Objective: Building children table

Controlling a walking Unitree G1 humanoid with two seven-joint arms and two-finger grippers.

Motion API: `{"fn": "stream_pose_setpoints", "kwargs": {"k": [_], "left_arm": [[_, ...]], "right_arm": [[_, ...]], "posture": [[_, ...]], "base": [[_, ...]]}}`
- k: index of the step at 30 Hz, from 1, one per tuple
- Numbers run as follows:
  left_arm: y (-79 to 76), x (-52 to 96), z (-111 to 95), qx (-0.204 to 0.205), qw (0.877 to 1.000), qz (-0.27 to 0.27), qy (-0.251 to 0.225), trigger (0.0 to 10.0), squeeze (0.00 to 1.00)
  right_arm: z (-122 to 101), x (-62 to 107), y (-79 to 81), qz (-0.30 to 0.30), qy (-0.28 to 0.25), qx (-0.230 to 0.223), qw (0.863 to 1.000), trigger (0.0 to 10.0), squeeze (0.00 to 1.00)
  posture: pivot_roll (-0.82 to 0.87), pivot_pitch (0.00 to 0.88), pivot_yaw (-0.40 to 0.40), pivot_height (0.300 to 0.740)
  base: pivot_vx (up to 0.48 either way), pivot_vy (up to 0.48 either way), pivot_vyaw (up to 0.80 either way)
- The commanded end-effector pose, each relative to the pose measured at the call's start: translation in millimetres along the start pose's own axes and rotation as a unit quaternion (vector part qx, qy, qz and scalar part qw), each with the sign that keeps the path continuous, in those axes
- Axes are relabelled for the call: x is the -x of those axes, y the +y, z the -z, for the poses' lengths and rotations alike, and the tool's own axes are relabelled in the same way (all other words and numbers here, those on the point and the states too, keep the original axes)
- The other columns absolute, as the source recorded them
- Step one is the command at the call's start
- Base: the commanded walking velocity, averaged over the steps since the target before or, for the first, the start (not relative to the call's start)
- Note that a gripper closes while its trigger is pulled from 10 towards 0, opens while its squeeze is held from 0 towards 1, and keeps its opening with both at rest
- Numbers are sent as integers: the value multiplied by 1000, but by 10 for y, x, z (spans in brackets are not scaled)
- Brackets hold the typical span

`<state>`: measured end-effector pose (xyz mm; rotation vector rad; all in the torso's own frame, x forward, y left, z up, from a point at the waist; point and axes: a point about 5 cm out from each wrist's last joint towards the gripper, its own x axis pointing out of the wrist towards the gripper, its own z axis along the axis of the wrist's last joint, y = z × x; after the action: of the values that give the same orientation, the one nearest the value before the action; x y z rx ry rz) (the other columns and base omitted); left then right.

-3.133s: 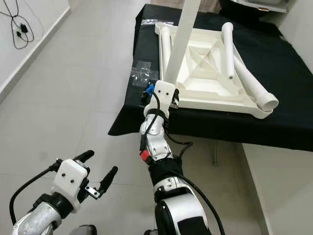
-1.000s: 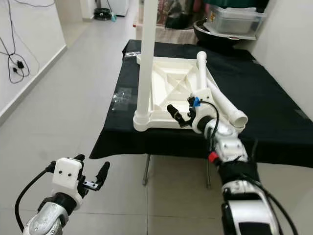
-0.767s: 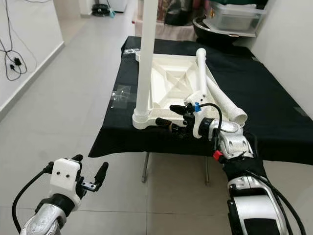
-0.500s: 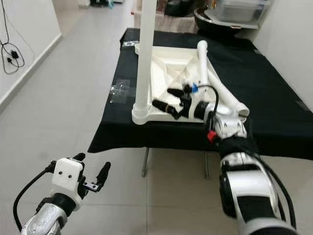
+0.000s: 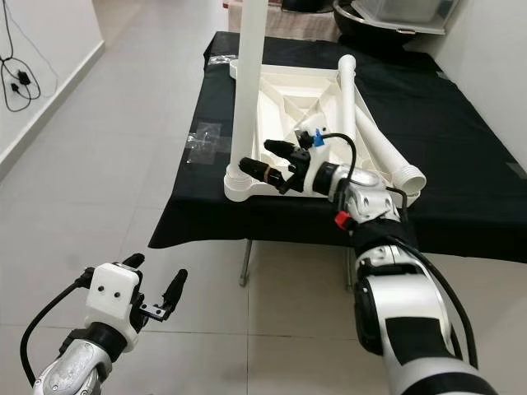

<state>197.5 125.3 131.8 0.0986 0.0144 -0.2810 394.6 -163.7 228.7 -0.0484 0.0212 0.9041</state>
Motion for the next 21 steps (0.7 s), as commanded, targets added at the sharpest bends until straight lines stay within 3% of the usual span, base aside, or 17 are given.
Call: {"fn": "stream_pose_setpoints", "kwargs": {"k": [1, 13, 21], "left_arm": [[-23, 22, 7, -3, 1000, 7, 6, 10000, 0], [-45, 36, 14, -3, 1000, 9, 8, 10000, 0], [-55, 44, 17, -3, 1000, 9, 8, 10000, 0]], "right_arm": [[40, -14, -5, 8, 12, 4, 1000, 10000, 0], [-19, -208, 82, 4, 3, 18, 1000, 10000, 0], [-58, -357, 121, 47, -4, 23, 999, 10000, 0]], "posture": [[166, 167, -109, 740], [165, 156, -113, 740], [171, 150, -119, 740]], "base": [[0, 0, 0], [0, 0, 0], [0, 0, 0]]}}
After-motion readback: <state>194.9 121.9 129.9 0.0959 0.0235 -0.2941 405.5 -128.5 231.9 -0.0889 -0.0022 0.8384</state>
